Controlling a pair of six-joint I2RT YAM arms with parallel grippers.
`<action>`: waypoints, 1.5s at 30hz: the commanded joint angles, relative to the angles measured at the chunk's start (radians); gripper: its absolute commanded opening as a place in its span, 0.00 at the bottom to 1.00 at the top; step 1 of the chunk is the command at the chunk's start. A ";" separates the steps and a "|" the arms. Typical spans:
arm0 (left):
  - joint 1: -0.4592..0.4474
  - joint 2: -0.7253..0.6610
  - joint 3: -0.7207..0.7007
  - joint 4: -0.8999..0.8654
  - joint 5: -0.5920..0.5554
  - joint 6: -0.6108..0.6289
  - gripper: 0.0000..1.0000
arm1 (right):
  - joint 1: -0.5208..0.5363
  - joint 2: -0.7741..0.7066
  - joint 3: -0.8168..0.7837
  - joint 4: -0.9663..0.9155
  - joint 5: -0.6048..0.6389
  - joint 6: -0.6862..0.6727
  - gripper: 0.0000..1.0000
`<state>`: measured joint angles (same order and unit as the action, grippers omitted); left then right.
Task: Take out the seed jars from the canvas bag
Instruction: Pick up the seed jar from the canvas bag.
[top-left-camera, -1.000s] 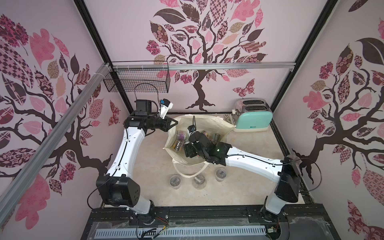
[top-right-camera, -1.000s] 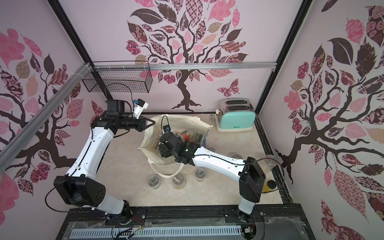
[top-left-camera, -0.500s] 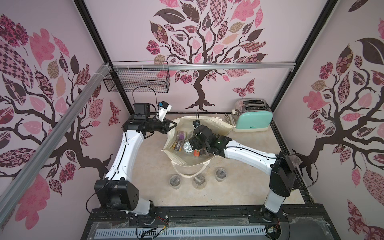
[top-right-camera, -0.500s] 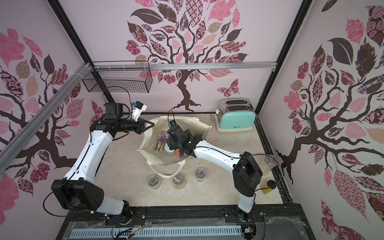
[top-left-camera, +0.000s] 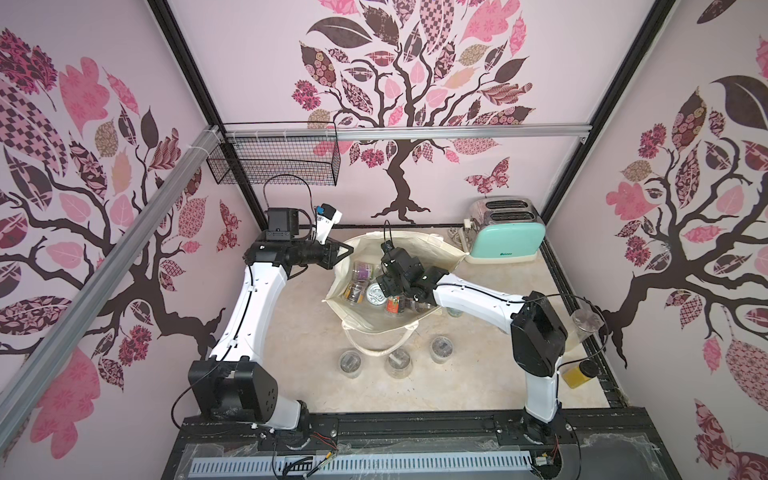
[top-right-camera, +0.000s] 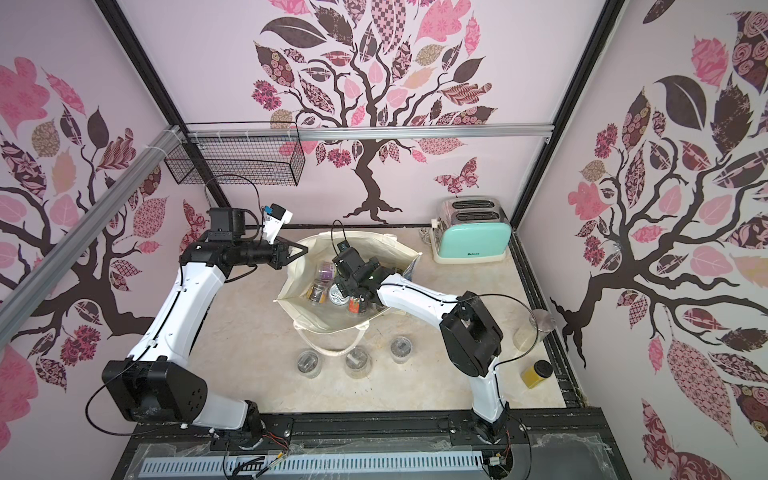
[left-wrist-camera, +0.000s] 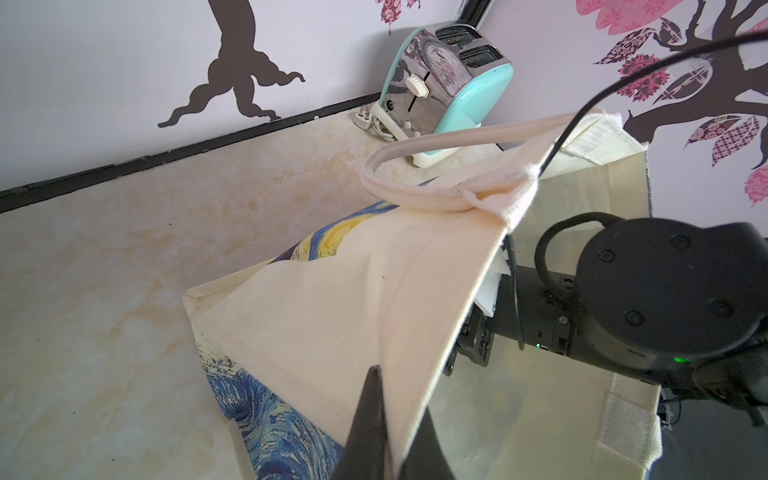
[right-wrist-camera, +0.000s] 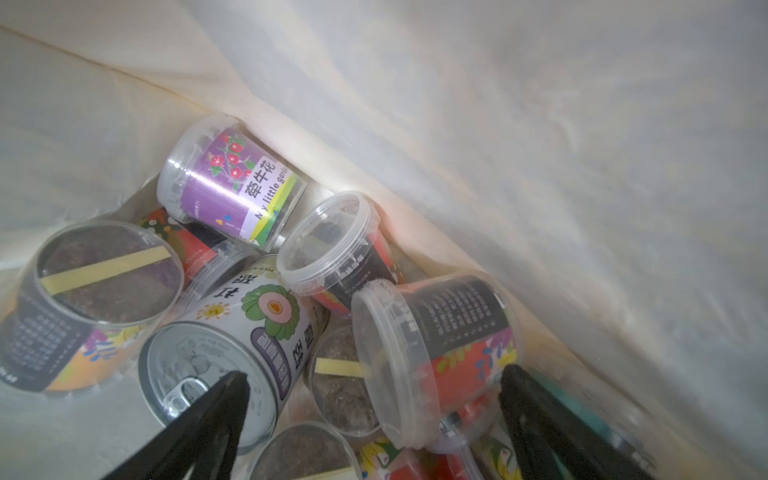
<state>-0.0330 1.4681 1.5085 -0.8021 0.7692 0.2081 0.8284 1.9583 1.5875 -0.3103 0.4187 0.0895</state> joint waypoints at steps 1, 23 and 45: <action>0.005 -0.022 -0.015 -0.024 0.018 -0.010 0.00 | -0.016 0.051 0.038 -0.005 0.023 0.030 0.94; 0.012 -0.007 0.002 -0.031 0.042 -0.020 0.00 | -0.068 0.101 0.183 -0.226 -0.066 0.120 0.56; 0.012 0.011 0.016 -0.038 0.052 -0.033 0.00 | -0.086 0.140 0.243 -0.298 -0.140 0.123 0.38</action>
<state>-0.0257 1.4734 1.5089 -0.8055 0.7811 0.1814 0.7540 2.0518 1.7851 -0.5659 0.2855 0.1951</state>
